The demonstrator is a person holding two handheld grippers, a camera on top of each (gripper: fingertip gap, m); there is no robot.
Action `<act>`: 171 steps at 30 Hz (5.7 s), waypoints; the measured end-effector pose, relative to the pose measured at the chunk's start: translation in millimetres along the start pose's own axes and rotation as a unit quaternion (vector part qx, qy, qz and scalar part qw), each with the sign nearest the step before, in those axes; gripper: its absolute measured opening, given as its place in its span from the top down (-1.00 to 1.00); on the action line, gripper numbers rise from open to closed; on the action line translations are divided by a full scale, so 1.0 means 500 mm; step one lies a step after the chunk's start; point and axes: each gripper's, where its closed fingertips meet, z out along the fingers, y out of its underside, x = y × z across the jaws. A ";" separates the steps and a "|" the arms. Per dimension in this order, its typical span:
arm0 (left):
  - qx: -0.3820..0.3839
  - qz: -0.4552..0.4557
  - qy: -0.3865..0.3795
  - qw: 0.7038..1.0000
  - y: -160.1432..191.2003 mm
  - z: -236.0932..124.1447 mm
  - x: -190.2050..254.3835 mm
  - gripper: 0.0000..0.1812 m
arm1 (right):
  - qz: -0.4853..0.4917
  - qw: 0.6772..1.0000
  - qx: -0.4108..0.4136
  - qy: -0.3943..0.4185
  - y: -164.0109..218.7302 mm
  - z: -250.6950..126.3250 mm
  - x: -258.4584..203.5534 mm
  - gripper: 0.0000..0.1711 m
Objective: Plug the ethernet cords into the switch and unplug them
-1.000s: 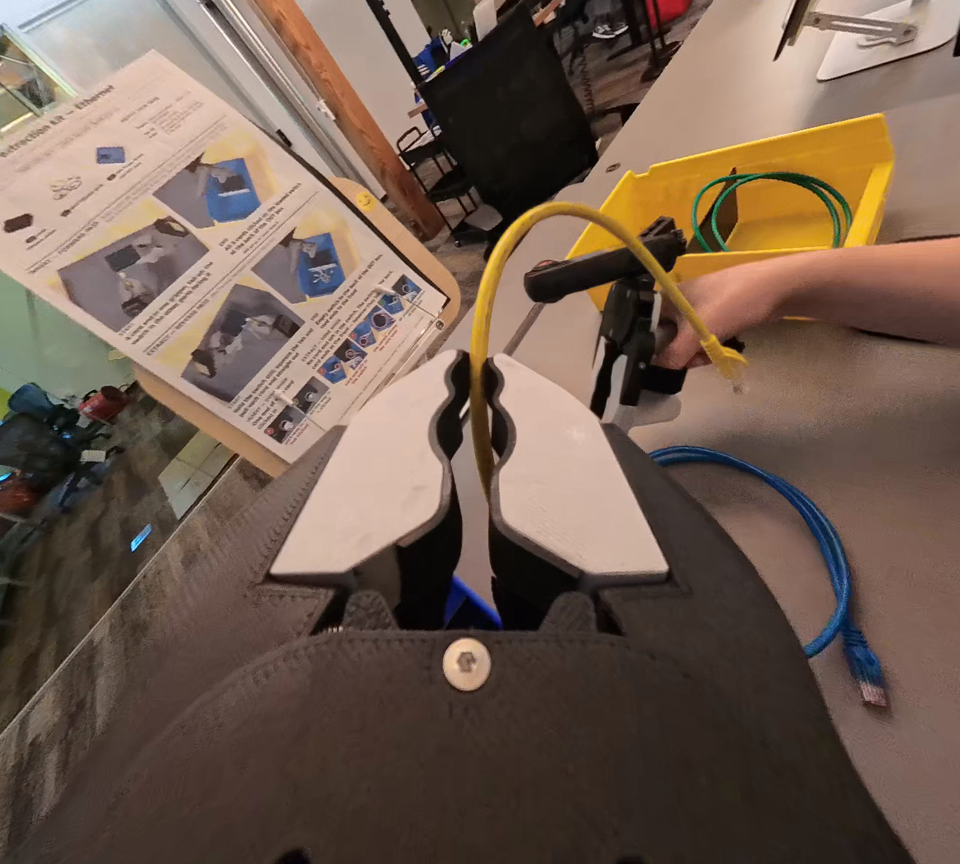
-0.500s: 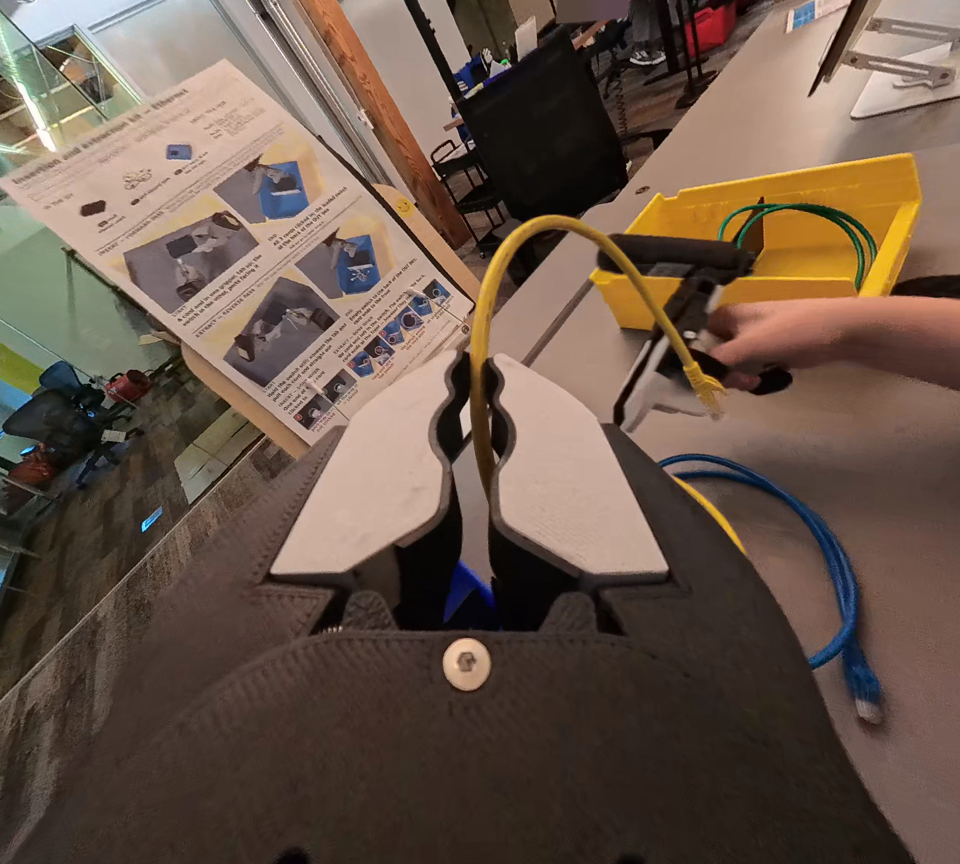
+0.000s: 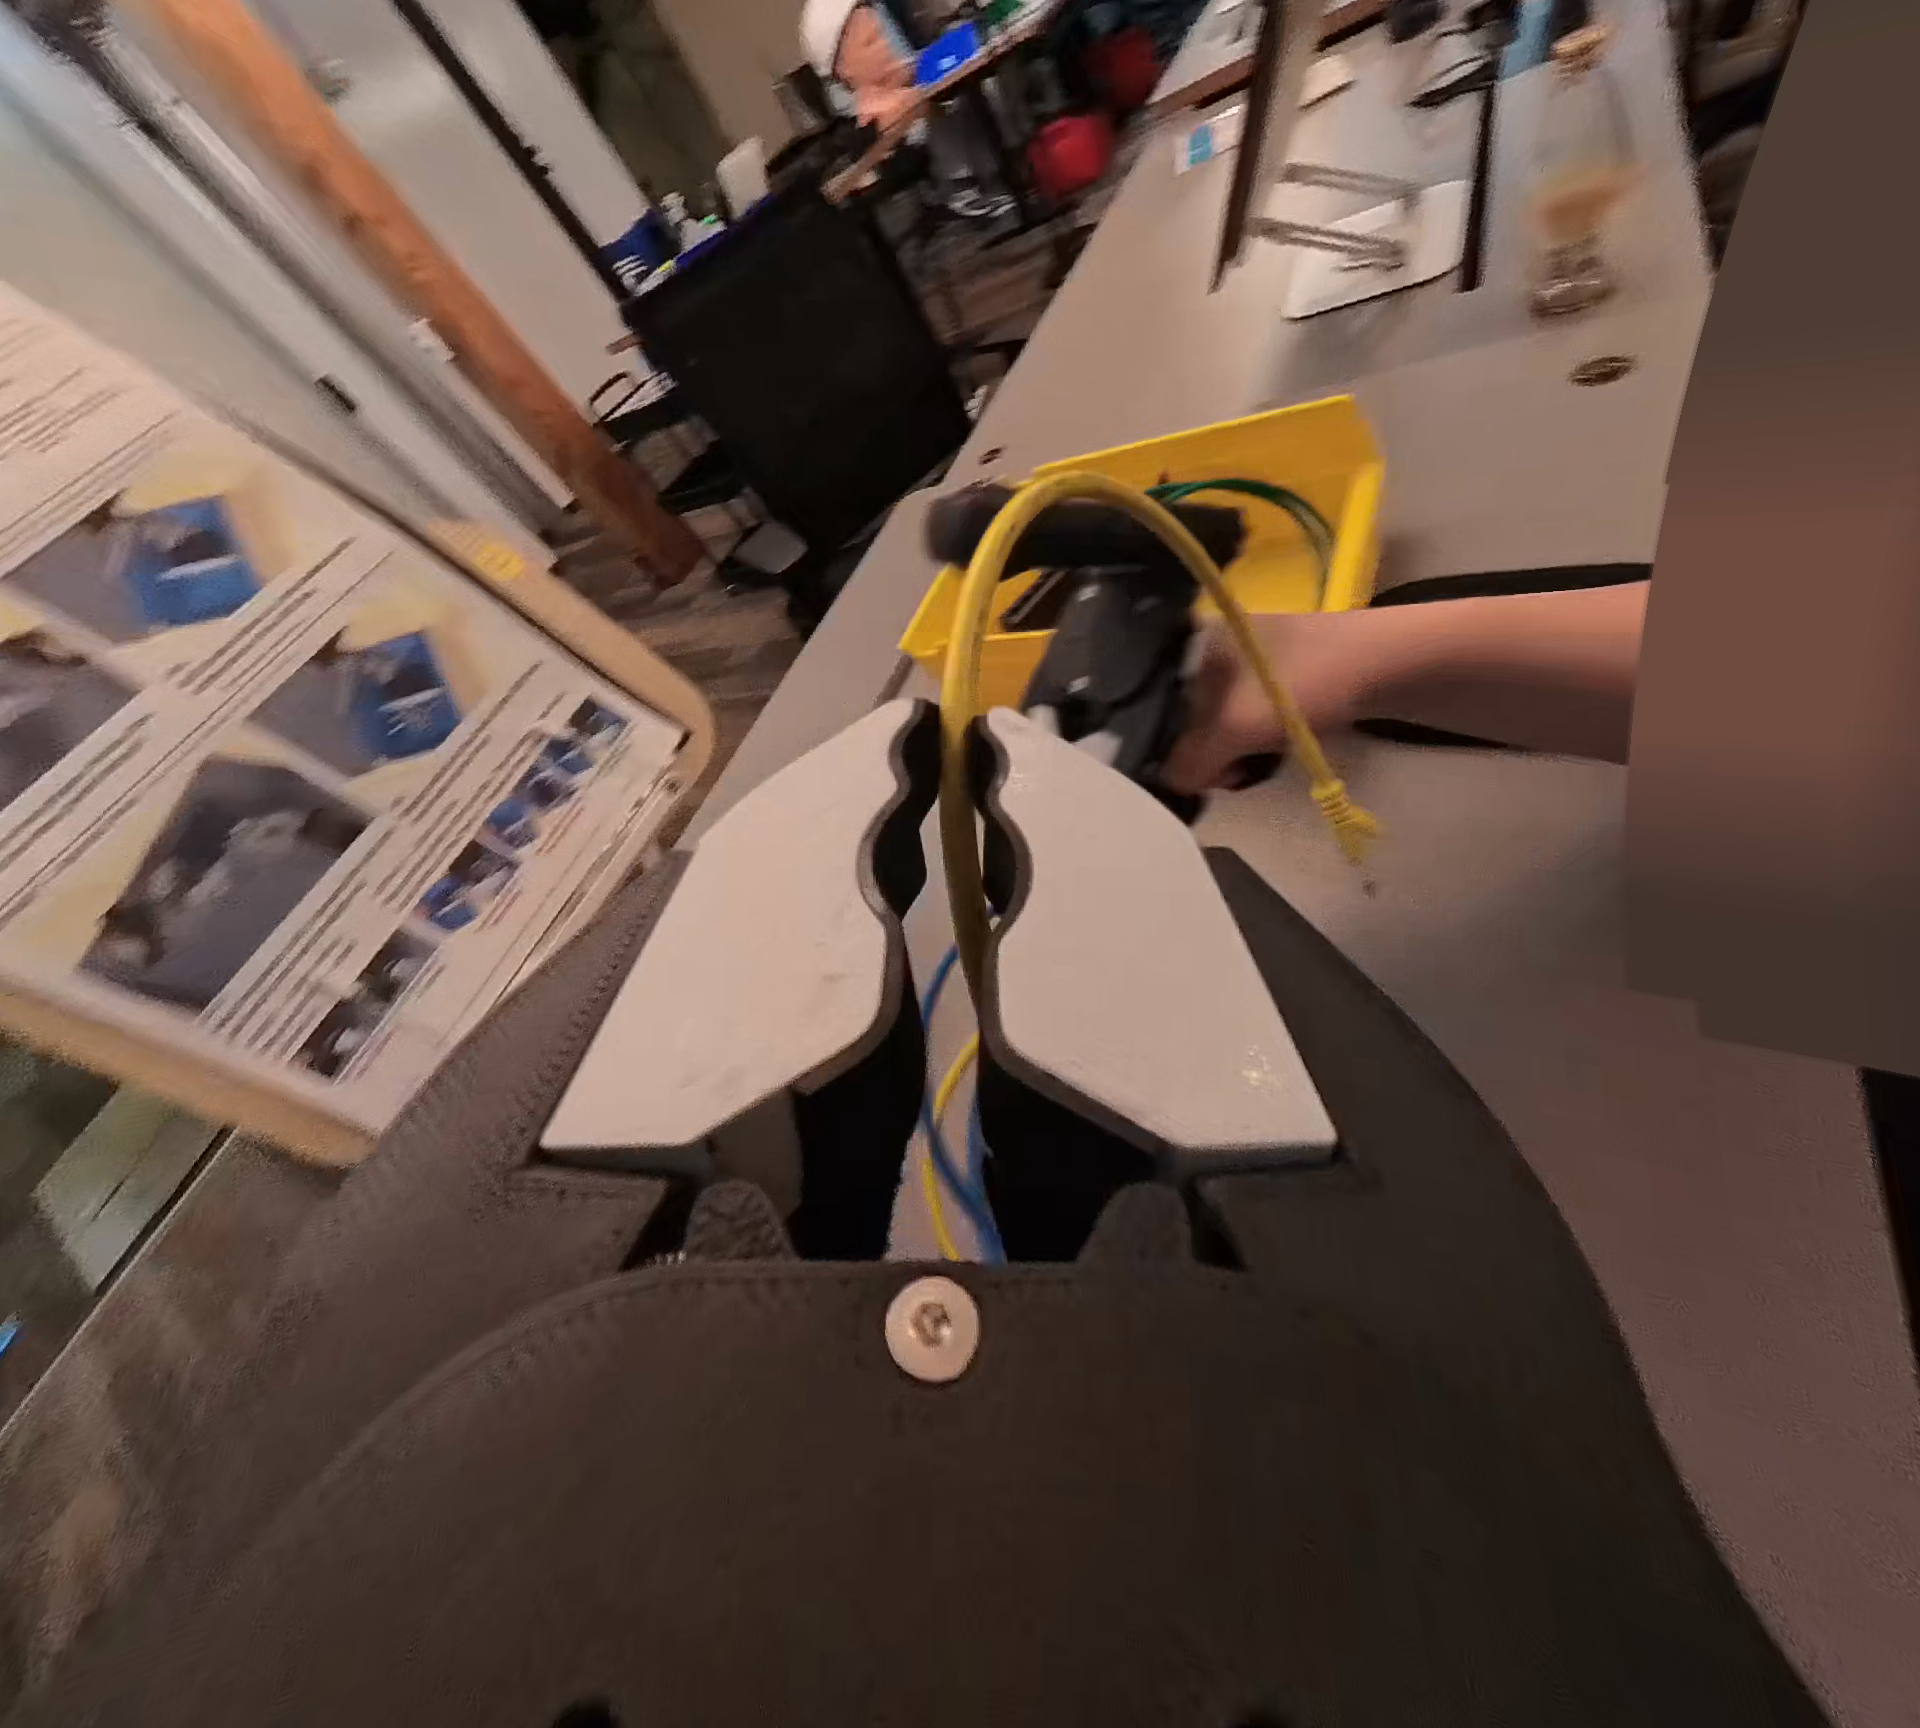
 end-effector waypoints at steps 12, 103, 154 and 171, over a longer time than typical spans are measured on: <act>-0.033 0.043 -0.094 0.994 -0.205 -0.026 -0.151 0.94 | 0.105 0.975 -0.194 0.010 0.181 0.107 0.123 0.92; 0.018 -0.097 -0.114 0.989 -0.326 -0.006 -0.324 0.95 | 0.189 0.882 0.340 -0.267 -0.194 0.061 -0.158 -0.56; -0.135 -0.210 0.093 0.964 0.214 0.196 0.006 0.91 | 0.358 0.787 0.374 -0.335 -0.152 -0.088 -0.075 0.50; -0.125 -0.309 0.113 0.936 0.301 0.114 0.058 0.62 | 0.083 0.898 -0.423 0.086 0.163 -0.084 0.092 0.96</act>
